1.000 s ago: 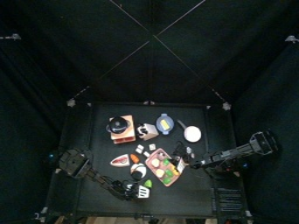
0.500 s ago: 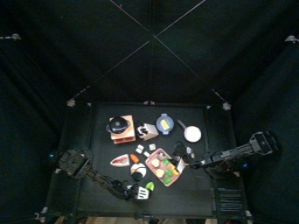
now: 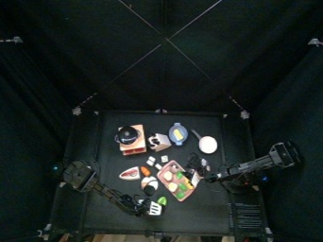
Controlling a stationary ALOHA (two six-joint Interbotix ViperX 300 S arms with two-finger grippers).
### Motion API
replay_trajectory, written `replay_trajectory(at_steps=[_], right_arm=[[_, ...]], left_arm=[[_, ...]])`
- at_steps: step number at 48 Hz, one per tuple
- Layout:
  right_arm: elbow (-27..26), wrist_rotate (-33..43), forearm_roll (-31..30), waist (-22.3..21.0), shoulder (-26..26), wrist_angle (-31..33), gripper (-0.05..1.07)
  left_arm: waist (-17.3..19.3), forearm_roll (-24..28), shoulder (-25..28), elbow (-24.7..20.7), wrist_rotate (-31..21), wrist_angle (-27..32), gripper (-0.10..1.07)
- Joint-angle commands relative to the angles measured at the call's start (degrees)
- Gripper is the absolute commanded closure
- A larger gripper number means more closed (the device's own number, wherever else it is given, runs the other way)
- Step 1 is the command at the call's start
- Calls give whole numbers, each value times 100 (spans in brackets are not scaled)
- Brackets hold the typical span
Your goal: Move starfruit to cutting position in front middle
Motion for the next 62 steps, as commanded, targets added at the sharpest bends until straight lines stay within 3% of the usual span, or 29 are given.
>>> replay_trajectory(at_steps=[1,31,62], right_arm=[[-88,-9,-26,9,-44,-9,23],[-88,0,-26,9,-44,-9,23],[-97,0,-26,9,-26,-18,23]], left_arm=[[35,62,-202,-193,9,-9,-2],[35,-149,-185,-255,18,-290,-2],[35,-97,-571,299,70,176,-2]])
